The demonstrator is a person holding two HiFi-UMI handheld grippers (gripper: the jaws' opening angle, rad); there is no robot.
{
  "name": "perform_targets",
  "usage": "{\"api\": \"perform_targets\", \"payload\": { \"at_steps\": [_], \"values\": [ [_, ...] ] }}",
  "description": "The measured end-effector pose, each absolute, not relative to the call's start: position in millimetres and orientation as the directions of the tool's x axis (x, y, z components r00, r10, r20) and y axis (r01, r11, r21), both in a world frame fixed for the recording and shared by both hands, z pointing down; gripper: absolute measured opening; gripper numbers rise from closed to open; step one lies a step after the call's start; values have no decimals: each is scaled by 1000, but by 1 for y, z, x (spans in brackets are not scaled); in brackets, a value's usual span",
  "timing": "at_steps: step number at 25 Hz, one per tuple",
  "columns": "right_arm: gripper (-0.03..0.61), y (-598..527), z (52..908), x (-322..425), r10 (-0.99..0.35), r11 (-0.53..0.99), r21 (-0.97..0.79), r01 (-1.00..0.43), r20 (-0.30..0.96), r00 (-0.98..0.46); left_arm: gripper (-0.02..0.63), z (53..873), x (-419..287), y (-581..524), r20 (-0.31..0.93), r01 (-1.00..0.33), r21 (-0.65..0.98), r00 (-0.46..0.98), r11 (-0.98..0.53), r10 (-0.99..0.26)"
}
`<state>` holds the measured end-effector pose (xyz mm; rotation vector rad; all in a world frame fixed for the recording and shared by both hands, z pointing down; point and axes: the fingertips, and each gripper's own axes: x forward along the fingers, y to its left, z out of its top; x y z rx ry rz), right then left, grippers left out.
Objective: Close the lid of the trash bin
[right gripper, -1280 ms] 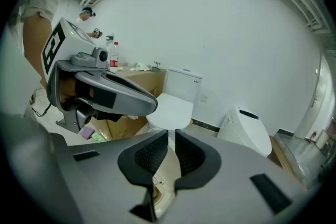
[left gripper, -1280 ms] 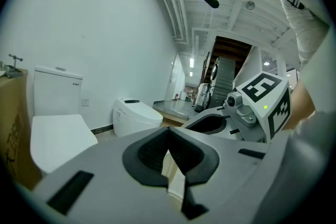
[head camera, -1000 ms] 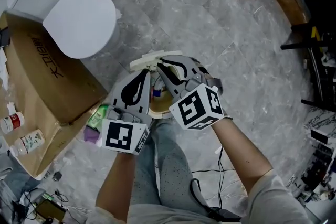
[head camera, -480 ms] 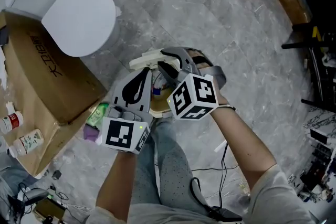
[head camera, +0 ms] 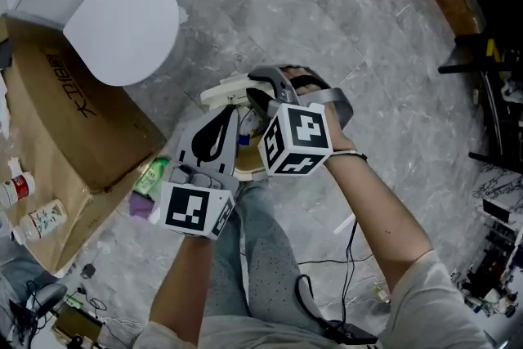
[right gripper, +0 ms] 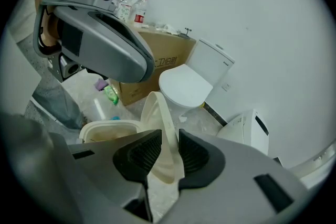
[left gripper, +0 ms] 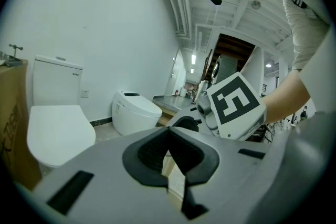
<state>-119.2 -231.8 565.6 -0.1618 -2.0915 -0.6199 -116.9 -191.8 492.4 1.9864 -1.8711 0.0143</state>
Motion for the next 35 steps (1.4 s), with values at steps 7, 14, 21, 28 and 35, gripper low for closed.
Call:
{"api": "perform_targets", "payload": {
  "at_steps": [7,14,21,28,35],
  "values": [
    [89,-222,565,-112,-126,847,386,365,813,-568,17,493,-117,-187,280,-956,291,105,-20,-954],
    [87,-200,567,-96,-120,837,386,388,821,-558,17,495,-112,-179,279,-953,299,130,-43,-952],
    [87,-175,576,-76,-118,831,378,409,837,-534,17,501,-102,-168,289,-950,303,162,-70,-944],
    [91,-145,592,-53,-108,837,353,418,856,-506,17,504,-94,-154,297,-950,296,190,-99,-936],
    [104,-117,619,-25,-90,837,314,447,886,-454,17,510,-88,-141,307,-947,299,211,-116,-928]
  ]
}}
